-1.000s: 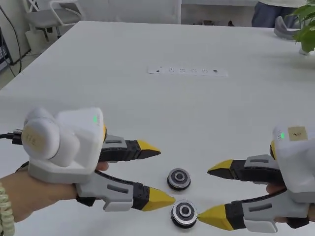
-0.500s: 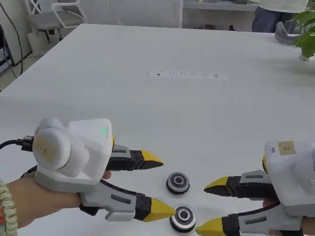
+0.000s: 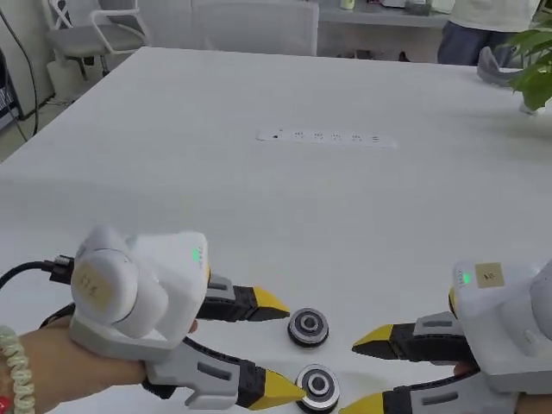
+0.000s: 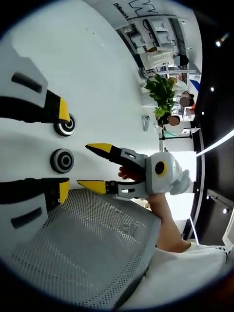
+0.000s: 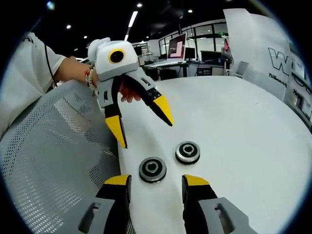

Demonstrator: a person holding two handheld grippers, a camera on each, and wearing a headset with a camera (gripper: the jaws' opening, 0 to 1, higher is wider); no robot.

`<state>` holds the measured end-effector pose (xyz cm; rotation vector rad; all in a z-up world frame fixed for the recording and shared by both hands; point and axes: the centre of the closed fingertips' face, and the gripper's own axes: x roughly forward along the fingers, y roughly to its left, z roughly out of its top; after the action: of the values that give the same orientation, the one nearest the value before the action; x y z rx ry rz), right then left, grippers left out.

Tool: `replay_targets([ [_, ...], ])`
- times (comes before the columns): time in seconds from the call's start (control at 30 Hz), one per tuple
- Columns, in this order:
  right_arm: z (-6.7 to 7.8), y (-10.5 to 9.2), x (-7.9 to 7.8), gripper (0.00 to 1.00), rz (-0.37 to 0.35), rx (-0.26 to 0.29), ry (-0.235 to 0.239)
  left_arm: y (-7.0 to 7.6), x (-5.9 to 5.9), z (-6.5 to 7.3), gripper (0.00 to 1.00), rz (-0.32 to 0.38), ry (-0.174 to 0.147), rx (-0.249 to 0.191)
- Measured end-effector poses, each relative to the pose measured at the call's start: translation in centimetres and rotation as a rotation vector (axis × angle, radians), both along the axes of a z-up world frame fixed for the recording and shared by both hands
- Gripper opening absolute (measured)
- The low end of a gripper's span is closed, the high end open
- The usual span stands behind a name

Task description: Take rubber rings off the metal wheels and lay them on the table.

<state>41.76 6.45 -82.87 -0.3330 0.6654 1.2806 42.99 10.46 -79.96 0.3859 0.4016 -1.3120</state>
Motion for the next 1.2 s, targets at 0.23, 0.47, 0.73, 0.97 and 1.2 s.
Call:
replay_targets([
  [0.23, -0.1, -0.1, 0.1, 0.37, -0.010, 0.005, 0.002, 0.1, 0.6, -0.4, 0.39, 0.033, 0.023, -0.017],
  [0.47, -0.2, 0.2, 0.4, 0.36, -0.010, 0.012, -0.019, 0.0, 1.4, -1.3, 0.35, 0.088, 0.056, -0.037],
  [0.73, -0.5, 0.4, 0.5, 0.32, -0.007, 0.017, -0.027, -1.1, 0.4, -2.2, 0.29, 0.059, 0.076, -0.033],
  [0.97, -1.0, 0.8, 0.0, 0.32, 0.011, 0.017, -0.007, -1.9, -0.5, -2.8, 0.25, 0.023, 0.064, -0.029],
  [1.2, -1.4, 1.1, -0.3, 0.29, 0.026, 0.009, 0.004, -2.3, -0.9, -3.6, 0.16, 0.002, 0.036, 0.003],
])
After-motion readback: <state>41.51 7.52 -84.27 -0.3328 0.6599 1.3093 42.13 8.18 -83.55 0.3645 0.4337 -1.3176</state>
